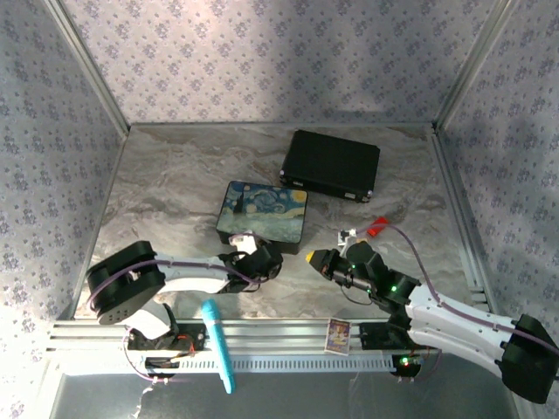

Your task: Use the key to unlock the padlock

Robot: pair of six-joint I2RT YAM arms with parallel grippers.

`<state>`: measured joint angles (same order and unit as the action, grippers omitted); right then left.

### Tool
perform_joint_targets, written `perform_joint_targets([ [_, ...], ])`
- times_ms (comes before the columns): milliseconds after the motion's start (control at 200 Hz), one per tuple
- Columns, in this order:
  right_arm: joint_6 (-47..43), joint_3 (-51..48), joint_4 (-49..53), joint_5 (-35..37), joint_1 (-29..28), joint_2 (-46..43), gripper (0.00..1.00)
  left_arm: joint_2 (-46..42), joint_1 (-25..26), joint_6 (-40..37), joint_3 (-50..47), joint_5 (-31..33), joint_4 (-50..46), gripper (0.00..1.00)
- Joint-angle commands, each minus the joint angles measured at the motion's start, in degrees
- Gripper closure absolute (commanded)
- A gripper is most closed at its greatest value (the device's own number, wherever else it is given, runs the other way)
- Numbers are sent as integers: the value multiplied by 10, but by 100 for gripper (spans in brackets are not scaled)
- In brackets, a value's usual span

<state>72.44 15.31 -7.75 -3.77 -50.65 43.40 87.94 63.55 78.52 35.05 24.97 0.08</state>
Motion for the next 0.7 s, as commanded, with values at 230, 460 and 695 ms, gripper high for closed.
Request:
perform_joint_targets([
  [230,2,-2,3,19,-7,1,100,-49,-3,-14,-53,-18,13,89],
  [460,-12,5,-23,-1,-2,54,100,-93,-21,-20,-57,-49,-17,92],
  [695,5,10,-188,-96,1,191,100,-113,-50,10,-98,-127,77,100],
])
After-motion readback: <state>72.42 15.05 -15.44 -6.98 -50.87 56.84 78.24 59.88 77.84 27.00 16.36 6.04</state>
